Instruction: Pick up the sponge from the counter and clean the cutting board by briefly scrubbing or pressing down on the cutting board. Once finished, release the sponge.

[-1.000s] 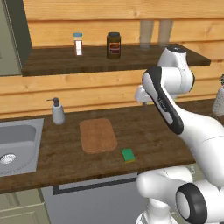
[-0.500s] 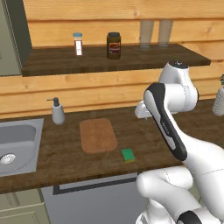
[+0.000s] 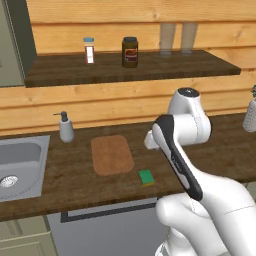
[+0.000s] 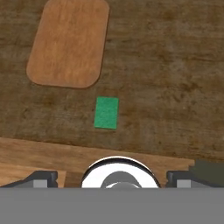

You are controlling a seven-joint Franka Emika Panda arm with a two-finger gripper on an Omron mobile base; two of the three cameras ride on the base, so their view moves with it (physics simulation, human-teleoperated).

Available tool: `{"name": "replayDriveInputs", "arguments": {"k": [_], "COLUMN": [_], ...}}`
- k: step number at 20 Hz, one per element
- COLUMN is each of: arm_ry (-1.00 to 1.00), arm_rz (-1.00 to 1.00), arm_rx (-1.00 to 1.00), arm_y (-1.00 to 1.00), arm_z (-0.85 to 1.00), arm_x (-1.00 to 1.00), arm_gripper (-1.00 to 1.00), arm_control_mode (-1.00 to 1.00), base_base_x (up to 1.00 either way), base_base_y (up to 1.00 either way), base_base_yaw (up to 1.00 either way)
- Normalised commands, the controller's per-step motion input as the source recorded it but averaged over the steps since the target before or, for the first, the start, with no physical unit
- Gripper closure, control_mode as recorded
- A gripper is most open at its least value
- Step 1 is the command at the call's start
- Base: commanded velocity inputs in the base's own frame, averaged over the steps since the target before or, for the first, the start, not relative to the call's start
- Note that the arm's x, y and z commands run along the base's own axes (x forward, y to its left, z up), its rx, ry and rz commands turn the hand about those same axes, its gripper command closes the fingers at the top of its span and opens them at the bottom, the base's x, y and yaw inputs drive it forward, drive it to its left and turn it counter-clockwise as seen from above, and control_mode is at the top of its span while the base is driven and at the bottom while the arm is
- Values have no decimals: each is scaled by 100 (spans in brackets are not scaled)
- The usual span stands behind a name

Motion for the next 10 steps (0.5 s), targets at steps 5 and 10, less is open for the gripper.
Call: {"name": "replayDriveInputs", "arguments": {"k": [5,10], "arm_ry": [4,8], "arm_rz": [0,0], "arm_rx": [0,0], "arm_y": [11,14], "arm_z": [-40,-34], "arm_x": [9,1], "arm_gripper": [-100,-100], "arm_control_mode": [-100,-100], "base_base_x": [0,0], "base_base_y": [0,0], "base_base_yaw": [0,0]}}
